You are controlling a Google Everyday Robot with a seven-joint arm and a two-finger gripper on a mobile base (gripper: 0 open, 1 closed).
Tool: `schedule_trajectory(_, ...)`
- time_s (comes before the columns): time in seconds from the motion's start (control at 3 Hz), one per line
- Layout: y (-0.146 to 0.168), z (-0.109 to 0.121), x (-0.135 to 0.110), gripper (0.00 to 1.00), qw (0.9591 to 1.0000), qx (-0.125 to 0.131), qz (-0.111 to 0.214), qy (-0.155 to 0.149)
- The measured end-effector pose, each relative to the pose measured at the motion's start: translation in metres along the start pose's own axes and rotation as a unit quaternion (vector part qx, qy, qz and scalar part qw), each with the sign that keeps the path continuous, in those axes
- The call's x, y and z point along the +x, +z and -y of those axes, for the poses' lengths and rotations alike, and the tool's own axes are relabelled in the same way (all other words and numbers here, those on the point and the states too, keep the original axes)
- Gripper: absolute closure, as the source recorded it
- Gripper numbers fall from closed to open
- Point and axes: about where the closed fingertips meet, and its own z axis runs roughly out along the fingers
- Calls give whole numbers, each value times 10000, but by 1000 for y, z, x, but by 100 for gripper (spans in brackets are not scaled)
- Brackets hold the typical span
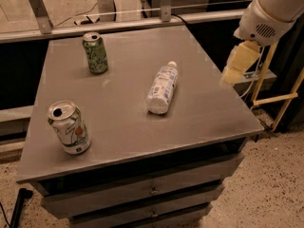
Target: Place blue plastic bottle upright
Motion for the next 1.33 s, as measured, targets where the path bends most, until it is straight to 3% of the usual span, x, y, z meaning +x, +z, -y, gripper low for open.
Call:
schedule_trajectory(0.33,19,6,-18,0,9990,-43,172,405)
schedule_trajectory(0.67,55,2,-71,0,9941,-234,224,1033)
schedule_trajectory(1.0,94,-4,-104,0,9845,-515,-401,1627)
schedule_trajectory(1.33,116,-6,-113,0,9687,-554,-961,2220)
